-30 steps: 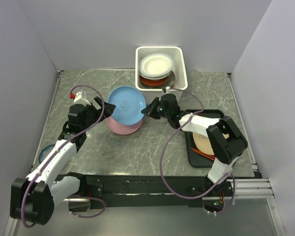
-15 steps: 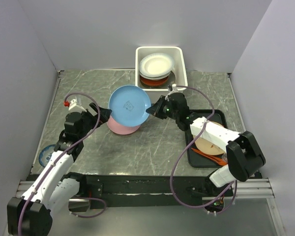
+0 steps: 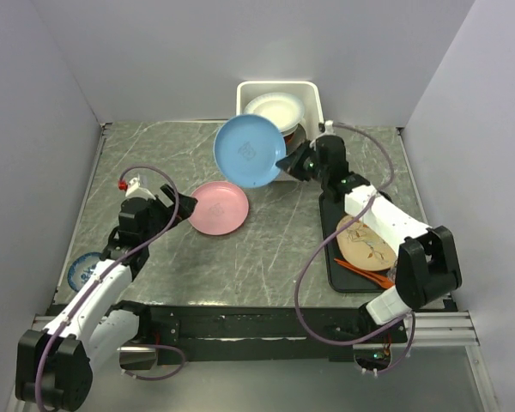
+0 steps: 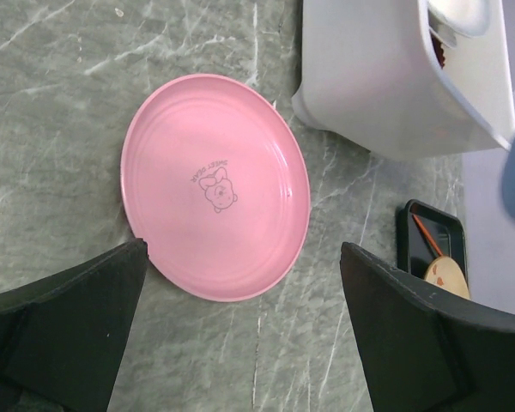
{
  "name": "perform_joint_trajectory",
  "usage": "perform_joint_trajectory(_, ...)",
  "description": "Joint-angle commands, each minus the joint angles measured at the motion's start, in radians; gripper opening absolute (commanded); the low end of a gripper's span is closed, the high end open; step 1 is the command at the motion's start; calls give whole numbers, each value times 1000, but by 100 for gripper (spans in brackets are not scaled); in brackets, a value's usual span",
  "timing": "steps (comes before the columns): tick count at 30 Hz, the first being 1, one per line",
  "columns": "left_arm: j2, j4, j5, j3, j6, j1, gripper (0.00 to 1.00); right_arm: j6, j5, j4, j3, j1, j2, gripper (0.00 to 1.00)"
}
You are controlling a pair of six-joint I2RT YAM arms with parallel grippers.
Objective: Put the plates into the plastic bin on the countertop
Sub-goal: Place the plate in the plastic bin.
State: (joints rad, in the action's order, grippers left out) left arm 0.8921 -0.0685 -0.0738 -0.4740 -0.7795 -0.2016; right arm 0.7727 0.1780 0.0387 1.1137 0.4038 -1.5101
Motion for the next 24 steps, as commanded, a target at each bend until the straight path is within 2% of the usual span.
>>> perform_joint_trajectory(1, 28, -71, -6, -11, 8, 4, 99, -32, 11, 6, 145, -40, -64, 0)
perform_joint_trajectory(8, 82, -85, -18, -17, 13, 4, 99, -52, 26, -66, 389, -97, -203, 0)
perform_joint_trajectory(24, 143, -33, -24, -28, 45, 4, 99, -49, 43, -189, 799, -207, -536, 0)
